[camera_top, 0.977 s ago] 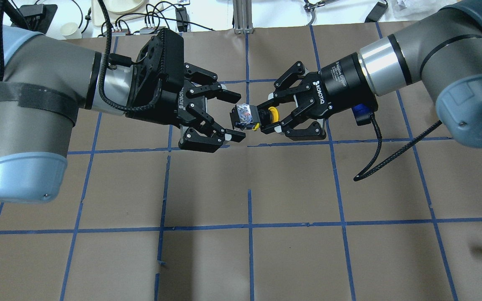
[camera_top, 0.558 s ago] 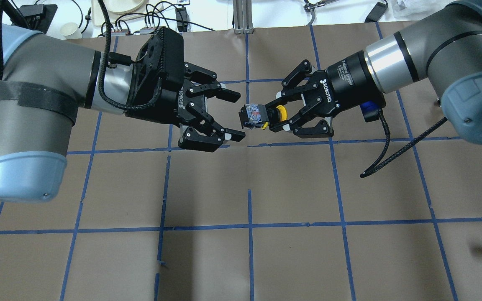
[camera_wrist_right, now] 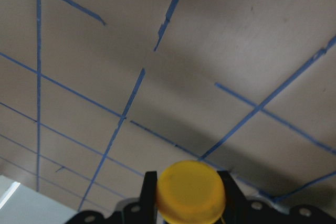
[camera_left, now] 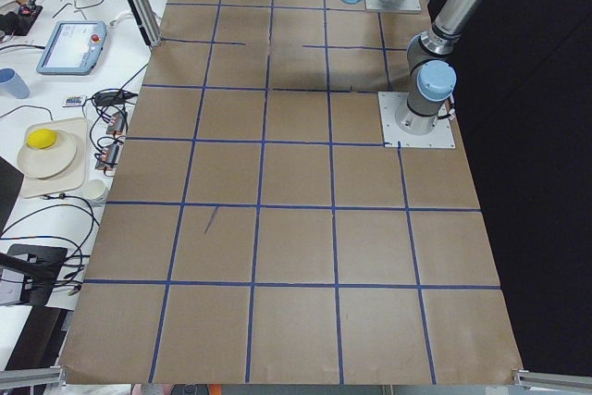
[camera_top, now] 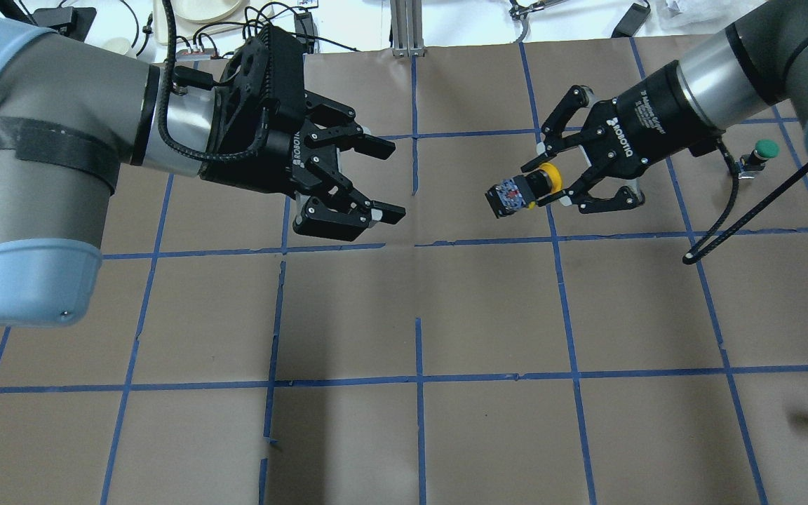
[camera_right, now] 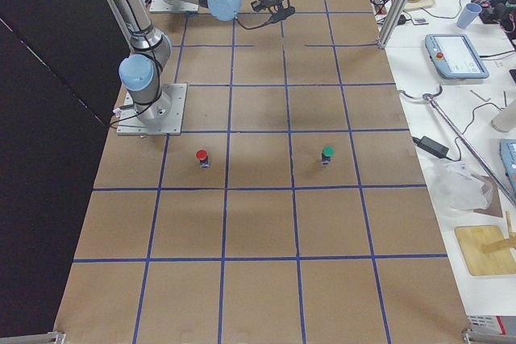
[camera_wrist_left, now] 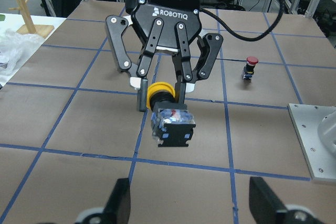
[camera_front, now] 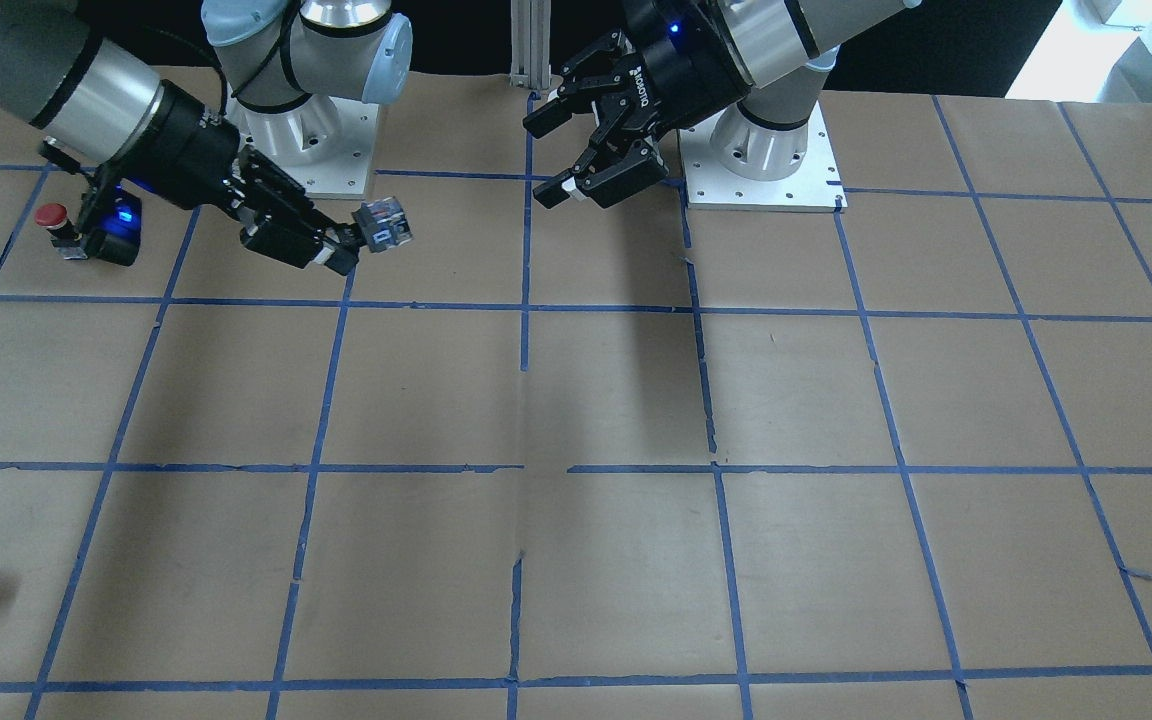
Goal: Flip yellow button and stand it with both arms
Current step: 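Open the left gripper and pull it back while the right gripper carries the button away, then carry the yellow button with the right gripper beside the green button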
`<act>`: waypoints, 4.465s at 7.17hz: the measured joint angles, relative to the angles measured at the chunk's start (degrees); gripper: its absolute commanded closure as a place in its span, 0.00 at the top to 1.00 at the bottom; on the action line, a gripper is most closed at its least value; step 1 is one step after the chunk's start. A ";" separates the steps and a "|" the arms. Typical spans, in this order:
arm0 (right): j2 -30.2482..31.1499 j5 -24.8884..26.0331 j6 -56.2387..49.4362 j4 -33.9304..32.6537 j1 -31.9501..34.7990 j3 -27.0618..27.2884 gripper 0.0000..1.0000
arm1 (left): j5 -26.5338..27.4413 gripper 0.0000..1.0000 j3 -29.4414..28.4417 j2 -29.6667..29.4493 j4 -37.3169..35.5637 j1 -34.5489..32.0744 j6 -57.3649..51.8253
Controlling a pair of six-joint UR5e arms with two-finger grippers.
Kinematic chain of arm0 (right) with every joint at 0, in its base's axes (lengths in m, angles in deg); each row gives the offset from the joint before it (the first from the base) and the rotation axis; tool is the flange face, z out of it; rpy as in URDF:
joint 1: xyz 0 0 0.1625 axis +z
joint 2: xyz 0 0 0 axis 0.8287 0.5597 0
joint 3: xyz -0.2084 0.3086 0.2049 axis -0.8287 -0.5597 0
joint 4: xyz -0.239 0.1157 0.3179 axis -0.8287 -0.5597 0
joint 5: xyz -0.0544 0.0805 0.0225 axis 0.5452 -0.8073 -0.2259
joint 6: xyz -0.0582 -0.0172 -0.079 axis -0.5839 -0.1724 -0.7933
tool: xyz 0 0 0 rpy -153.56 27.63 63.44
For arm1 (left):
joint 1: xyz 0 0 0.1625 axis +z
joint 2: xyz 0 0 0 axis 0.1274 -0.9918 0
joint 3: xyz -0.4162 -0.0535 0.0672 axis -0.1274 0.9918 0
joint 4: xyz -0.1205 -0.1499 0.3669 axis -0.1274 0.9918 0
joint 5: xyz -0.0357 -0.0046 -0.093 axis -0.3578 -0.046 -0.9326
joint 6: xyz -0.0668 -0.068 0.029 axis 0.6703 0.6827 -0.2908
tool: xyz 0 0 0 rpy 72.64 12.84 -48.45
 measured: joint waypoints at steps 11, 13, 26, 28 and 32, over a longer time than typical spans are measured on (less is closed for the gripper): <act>-0.81 36.79 -54.58 -51.05 -15.36 18.85 0.03 | 51.69 0.99 -15.74 -0.91 16.54 -1.51 51.63; -3.82 37.25 -56.10 -58.24 -18.39 20.75 0.04 | 52.77 1.00 -14.77 -2.25 15.71 -0.56 60.81; -24.43 45.19 -50.82 -112.54 -22.20 35.26 0.04 | 52.95 1.00 -16.39 -5.96 15.32 -1.27 74.82; -25.63 46.85 -50.03 -118.55 -22.20 36.57 0.04 | 53.19 1.00 -16.11 -5.67 15.38 -1.27 75.22; -37.53 48.19 -47.76 -137.63 -22.20 37.63 0.05 | 53.19 1.00 -16.33 -5.48 15.56 -1.26 75.35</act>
